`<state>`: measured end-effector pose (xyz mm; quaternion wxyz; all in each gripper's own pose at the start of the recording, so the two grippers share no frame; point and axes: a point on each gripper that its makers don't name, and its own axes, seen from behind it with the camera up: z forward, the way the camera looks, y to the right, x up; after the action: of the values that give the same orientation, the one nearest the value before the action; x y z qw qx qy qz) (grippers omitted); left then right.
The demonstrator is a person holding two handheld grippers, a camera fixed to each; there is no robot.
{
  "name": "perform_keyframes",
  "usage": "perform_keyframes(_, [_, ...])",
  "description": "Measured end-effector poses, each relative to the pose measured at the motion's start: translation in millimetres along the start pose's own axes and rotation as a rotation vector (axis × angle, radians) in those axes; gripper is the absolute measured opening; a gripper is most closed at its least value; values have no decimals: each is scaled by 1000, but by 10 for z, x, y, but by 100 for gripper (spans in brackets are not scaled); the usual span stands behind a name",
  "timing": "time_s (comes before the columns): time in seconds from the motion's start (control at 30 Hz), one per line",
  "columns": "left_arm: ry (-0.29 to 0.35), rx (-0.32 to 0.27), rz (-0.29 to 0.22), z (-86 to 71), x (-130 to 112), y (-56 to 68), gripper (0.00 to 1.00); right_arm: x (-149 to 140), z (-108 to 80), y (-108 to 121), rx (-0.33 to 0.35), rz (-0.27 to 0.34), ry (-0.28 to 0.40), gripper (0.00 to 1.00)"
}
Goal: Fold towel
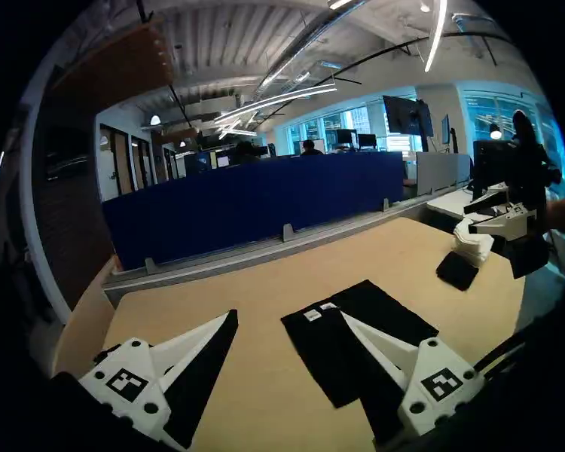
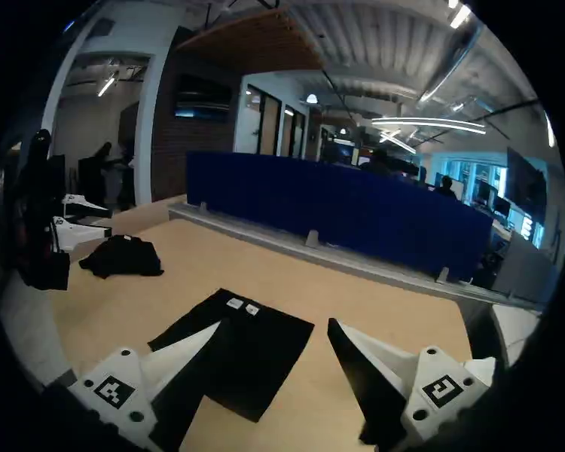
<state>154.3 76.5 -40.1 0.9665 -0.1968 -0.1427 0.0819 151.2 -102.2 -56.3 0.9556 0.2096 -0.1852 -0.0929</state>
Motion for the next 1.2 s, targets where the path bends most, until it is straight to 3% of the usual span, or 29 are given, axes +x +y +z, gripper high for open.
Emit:
perform_keyframes(0.2, [-41,-15,-2,85,-187,22,91,-189,70,-76,22,-4,-40,100])
perform_keyframes(0.5, [-83,7,-7,217,-538,35,91,-564,189,-163,30,29,-84,100])
perform_keyframes(0.8, [-164,-32,-81,343,-968,178,91,-892,282,-211,31,52,-126,100])
perform_keyframes(1.2, [-268,-77,-60,494,-1440,375,91,-1380,445,-311,51,63,-200,100])
